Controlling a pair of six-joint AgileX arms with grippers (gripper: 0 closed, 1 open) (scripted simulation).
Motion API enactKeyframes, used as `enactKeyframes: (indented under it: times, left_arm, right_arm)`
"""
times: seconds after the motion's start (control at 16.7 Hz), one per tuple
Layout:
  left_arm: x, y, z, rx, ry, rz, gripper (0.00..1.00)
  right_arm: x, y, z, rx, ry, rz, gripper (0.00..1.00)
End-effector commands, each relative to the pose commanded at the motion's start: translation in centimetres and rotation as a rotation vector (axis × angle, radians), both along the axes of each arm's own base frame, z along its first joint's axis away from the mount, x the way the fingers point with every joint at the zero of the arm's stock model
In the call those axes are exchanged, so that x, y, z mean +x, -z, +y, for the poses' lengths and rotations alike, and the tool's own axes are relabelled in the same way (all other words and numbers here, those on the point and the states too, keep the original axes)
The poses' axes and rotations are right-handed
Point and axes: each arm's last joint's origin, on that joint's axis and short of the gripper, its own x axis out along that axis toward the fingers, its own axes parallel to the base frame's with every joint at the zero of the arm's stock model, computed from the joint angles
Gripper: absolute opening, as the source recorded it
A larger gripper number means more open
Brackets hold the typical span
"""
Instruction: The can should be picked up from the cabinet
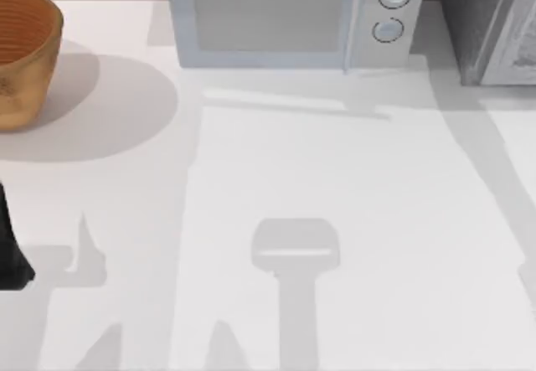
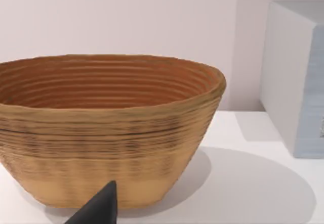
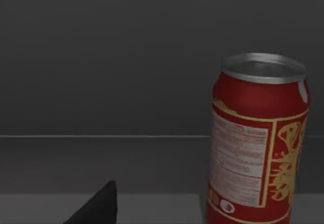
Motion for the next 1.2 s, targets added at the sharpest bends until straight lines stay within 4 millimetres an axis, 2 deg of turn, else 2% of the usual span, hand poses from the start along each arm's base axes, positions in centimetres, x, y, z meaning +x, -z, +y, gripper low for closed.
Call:
enactKeyframes:
  times: [0.3,0.6,1.2]
  left_arm:
    - [0.0,0.0,0.0,0.000,0.000,0.000,1.00]
    - [0.0,0.0,0.0,0.000,0.000,0.000,1.00]
    - [0.0,0.0,0.0,0.000,0.000,0.000,1.00]
  right_arm:
    - [4.4,0.0,0.0,0.000,0.000,-0.001,1.00]
    - [5.0,0.1,0.0,0.000,0.000,-0.001,1.00]
    - [5.0,0.1,0.0,0.000,0.000,-0.001,0.25]
